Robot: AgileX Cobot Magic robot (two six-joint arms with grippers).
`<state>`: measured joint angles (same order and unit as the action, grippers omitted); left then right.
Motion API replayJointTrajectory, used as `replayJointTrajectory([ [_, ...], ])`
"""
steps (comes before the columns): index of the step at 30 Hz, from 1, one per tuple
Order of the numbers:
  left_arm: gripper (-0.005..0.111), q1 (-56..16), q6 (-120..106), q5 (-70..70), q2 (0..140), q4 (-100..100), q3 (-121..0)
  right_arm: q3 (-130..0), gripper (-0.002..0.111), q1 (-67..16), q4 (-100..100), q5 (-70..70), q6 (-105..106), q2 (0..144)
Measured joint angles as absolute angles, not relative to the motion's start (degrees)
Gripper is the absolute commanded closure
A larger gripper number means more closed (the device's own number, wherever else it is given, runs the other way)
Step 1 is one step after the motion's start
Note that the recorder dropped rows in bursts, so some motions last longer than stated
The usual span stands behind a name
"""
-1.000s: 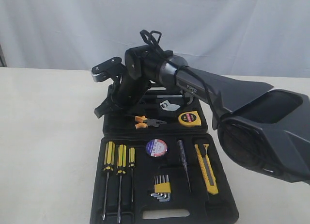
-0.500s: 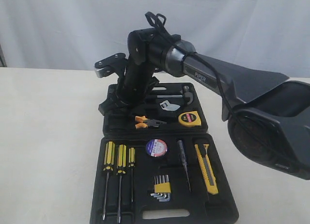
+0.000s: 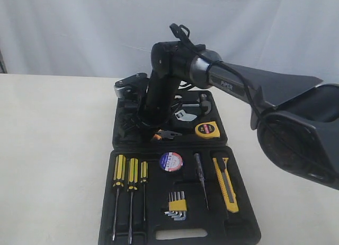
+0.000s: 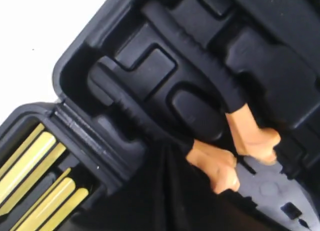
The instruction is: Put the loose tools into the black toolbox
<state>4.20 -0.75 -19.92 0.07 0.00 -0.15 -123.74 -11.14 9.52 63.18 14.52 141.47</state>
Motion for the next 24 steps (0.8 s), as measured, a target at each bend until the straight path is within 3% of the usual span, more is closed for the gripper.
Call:
replayJointTrajectory([
  [24,0.107,4.2,-0.7,-19.9,0.1,0.0,-0.1,-123.0,0.109,-8.9,5.0,54.3,13.3,140.5],
])
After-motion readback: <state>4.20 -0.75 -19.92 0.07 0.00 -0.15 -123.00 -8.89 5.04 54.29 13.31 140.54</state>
